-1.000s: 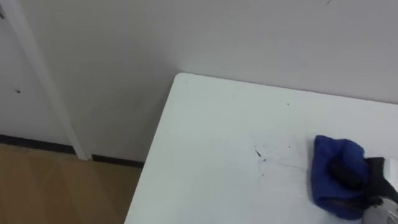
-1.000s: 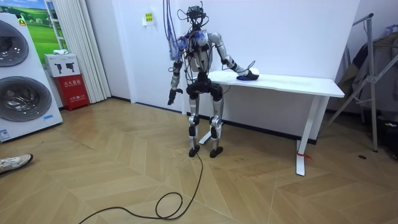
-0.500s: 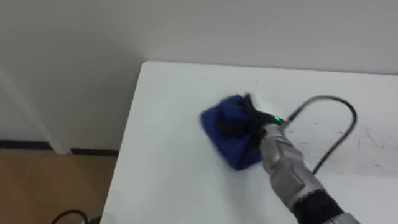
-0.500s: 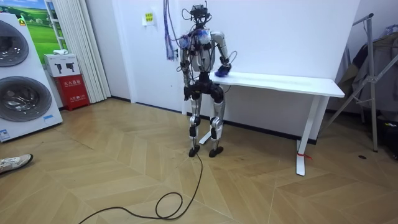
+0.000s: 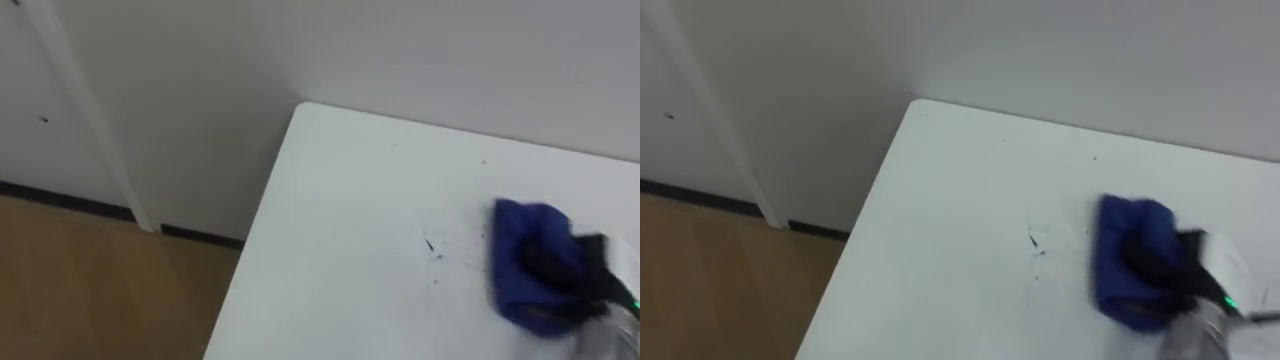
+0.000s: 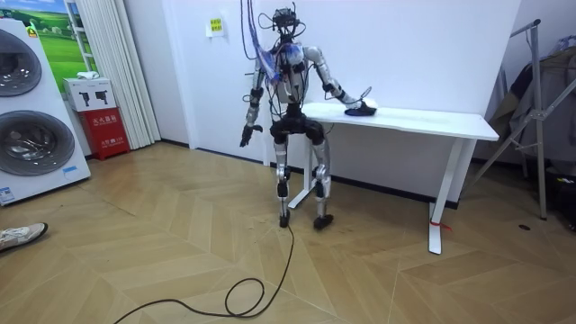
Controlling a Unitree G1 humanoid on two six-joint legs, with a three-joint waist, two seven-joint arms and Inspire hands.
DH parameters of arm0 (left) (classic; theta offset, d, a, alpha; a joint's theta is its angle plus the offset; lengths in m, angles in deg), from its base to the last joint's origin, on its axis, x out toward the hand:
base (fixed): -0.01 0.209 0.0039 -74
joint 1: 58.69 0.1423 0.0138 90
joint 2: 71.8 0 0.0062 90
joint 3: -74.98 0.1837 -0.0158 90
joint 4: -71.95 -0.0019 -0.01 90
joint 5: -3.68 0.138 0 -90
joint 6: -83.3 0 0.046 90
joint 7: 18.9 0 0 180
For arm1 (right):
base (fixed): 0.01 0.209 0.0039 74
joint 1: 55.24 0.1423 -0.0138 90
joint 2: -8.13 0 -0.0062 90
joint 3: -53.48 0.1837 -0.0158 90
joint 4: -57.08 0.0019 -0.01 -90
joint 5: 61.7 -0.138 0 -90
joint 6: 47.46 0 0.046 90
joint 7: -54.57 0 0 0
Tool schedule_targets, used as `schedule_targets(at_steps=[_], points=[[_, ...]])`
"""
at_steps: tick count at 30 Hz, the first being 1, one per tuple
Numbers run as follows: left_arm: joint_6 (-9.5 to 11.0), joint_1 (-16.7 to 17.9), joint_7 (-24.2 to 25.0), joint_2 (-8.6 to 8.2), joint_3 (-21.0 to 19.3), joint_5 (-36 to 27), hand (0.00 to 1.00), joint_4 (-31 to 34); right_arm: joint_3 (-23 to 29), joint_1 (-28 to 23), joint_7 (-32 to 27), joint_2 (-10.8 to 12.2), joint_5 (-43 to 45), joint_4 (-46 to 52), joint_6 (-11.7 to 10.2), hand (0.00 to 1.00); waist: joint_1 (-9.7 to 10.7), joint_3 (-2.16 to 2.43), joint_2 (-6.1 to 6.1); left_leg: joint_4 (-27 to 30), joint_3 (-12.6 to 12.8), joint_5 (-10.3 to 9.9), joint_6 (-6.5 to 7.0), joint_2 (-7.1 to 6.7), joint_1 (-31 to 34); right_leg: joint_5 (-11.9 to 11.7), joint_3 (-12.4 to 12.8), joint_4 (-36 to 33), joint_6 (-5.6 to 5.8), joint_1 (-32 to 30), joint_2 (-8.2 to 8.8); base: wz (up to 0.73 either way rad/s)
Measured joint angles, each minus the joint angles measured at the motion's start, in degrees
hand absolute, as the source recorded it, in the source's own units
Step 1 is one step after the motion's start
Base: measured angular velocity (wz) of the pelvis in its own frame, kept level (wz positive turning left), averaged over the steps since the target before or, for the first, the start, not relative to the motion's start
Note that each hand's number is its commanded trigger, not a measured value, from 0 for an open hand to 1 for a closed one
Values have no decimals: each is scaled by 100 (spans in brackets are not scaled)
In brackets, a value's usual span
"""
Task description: Wipe table
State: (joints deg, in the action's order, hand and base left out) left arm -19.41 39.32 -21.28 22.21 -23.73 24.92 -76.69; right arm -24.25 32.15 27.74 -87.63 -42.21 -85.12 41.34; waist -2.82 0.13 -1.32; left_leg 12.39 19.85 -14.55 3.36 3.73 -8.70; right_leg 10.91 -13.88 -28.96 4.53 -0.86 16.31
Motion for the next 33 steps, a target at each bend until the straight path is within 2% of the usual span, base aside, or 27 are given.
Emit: schedule_targets(at_steps=[1, 2, 4, 5, 6, 7, 8, 9, 10, 11, 12, 13, 14, 15, 16, 17, 18, 19, 20, 22, 23, 25, 27, 29, 30, 31, 33], points=[[12, 0, 1, 43, -52, 108, 0, 9, 11, -33, -58, 16, -21, -80, -2, 100, -76, 9, -3, 191, 189, -95, -78, 159, 2, -19, 102, 162, 20, 50, 220, -49], [14, 2, 0, 57, -55, 99, 0, 4, -18, -16, -73, 51, -21, -81, -3, 100, -104, 13, 9, 334, 198, -162, -126, 257, 42, -47, 136, 302, 55, 106, 286, -58], [72, -72, 1, 62, 85, 75, 0, 3, -359, 189, -94, 252, -4, -34, 23, 100, -108, 21, 19, 1001, 189, -410, -367, 736, 319, -285, 101, 845, 113, 299, 445, -36], [75, -121, 10, 49, 132, 68, 0, 2, -444, 268, -91, 327, 21, 48, 80, 100, -141, 21, 17, 1169, 179, -455, -440, 873, 418, -347, 104, 891, 122, 293, 460, -36], [69, -280, 30, -3, 270, 87, 0, -50, -584, 424, -66, 523, 107, 243, 286, 100, -212, 23, 10, 1498, 160, -526, -576, 1165, 613, -441, 91, 949, 162, 268, 456, -44], [36, -471, 55, -88, 335, 98, 0, -116, -755, 671, -15, 761, 345, 472, 648, 100, -297, 45, -33, 1722, 157, -533, -743, 1407, 754, -564, 79, 1010, 187, 193, 442, -50], [27, -582, 66, -143, 340, 100, 0, -143, -886, 818, 51, 879, 525, 620, 863, 100, -369, 48, -60, 1795, 169, -515, -835, 1525, 804, -622, 80, 1032, 195, 167, 415, -68], [8, -850, 77, -272, 456, 78, 0, -255, -1427, 1177, 290, 1068, 906, 962, 1278, 100, -530, 39, -112, 1850, 200, -426, -1037, 1739, 835, -683, 83, 1015, 177, 38, 289, -74], [4, -1120, 85, -339, 572, 79, 0, -402, -2102, 1689, 643, 1239, 1329, 1146, 1448, 100, -633, 38, -112, 1827, 181, -280, -1288, 1967, 853, -684, 44, 984, 175, -57, 33, -74], [43, -1222, 92, -387, 626, 49, 0, -461, -2382, 1984, 832, 1345, 1519, 1232, 1490, 100, -705, 36, -113, 1809, 171, -203, -1419, 2071, 870, -684, -83, 867, 174, -138, -97, -56], [77, -1316, 78, -512, 802, -108, 0, -420, -2881, 2514, 1134, 1496, 1848, 1337, 1404, 100, -785, 21, -4, 1805, 19, -68, -1642, 2305, 1001, -410, -539, 485, 348, -281, -252, -30], [80, -1395, 104, -710, 909, -339, 0, -357, -3188, 2888, 1274, 1555, 2096, 1338, 1187, 100, -911, -24, 112, 1656, -470, 96, -1426, 2355, 1106, -112, -753, 119, 124, -460, -391, 0], [87, -1390, 119, -796, 929, -429, 0, -314, -3301, 2985, 1314, 1583, 2151, 1314, 1112, 100, -919, -22, 111, 1568, -570, 217, -1247, 2284, 1192, 14, -810, 71, 61, -512, -419, 55], [93, -1339, 143, -933, 978, -580, 0, -238, -3379, 2992, 1396, 1588, 2188, 1298, 1041, 100, -886, -35, 52, 1532, -606, 291, -1125, 1889, 1313, 156, -828, 62, 3, -546, -396, 95], [91, -1222, 167, -987, 978, -590, 0, -148, -3350, 2856, 1482, 1568, 2259, 1272, 1069, 100, -841, -40, 23, 1527, -616, 243, -1046, 1427, 1375, 203, -736, 215, -66, -500, -445, 95], [84, -1153, 177, -984, 969, -590, 0, -95, -3334, 2766, 1504, 1529, 2259, 1258, 1088, 100, -840, -42, 2, 1513, -616, 219, -1007, 1175, 1384, 202, -695, 287, -98, -486, -464, 69], [64, -1008, 177, -979, 887, -608, 0, -19, -3144, 2544, 1483, 1436, 2158, 1318, 997, 100, -847, -44, 3, 1352, -614, 133, -855, 713, 1336, 142, -651, 473, -178, -472, -539, 35], [37, -836, 176, -937, 851, -630, 0, 13, -2940, 2232, 1373, 1369, 2078, 1447, 851, 100, -840, -30, 77, 1023, -612, 124, -778, 430, 1153, 52, -662, 723, -232, -388, -692, 21], [41, -739, 175, -900, 803, -654, 0, 16, -2839, 2096, 1289, 1339, 2054, 1457, 734, 100, -840, -23, 98, 823, -616, 154, -735, 354, 1016, 20, -649, 844, -255, -334, -762, 0], [101, -144, 148, -792, 231, -482, 0, 6, -2293, 1413, 834, 1247, 2034, 1500, 112, 100, -736, -5, 158, 131, -617, 287, -769, 323, 463, -71, -642, 1258, -305, -2, -991, -15], [100, 26, 125, -772, 56, -399, 0, 7, -2116, 1224, 699, 1201, 2032, 1526, 1, 100, -672, -13, 127, 51, -607, 312, -781, 324, 377, -78, -627, 1334, -303, 66, -1017, -15], [104, 673, 19, -751, -530, -295, 0, 4, -1228, 528, 145, 896, 1758, 1491, -297, 100, -390, 9, 141, -152, -577, 328, -795, 322, 151, -126, -608, 1581, -259, 304, -1082, -7], [100, 934, 15, -731, -810, -301, 0, 4, -472, 19, -146, 646, 1361, 1410, -306, 100, -295, 78, 90, -203, -568, 328, -794, 281, 104, -140, -468, 1634, -230, 338, -1081, -2], [118, 968, 16, -691, -942, -302, 0, 13, 84, -264, -280, 418, 1027, 1094, -326, 100, -141, 70, -42, -233, -583, 328, -794, 254, 103, -157, -393, 1644, -198, 359, -1079, 3], [194, 970, 19, -628, -948, -299, 0, 54, 315, -358, -302, 313, 932, 764, -357, 100, -67, 92, -142, -243, -596, 327, -794, 249, 95, -160, -394, 1666, -192, 389, -1080, 0], [234, 953, 21, -592, -944, -294, 0, 187, 483, -429, -299, 284, 860, 552, -322, 100, -37, 116, -229, -256, -611, 326, -792, 250, 78, -161, -373, 1662, -191, 417, -1088, -5], [302, 794, 23, -596, -829, -283, 0, 363, 502, -460, -299, 309, 744, 587, -217, 100, -16, 96, -291, -282, -622, 323, -788, 254, 15, -173, -350, 1657, -194, 482, -1100, -11]])
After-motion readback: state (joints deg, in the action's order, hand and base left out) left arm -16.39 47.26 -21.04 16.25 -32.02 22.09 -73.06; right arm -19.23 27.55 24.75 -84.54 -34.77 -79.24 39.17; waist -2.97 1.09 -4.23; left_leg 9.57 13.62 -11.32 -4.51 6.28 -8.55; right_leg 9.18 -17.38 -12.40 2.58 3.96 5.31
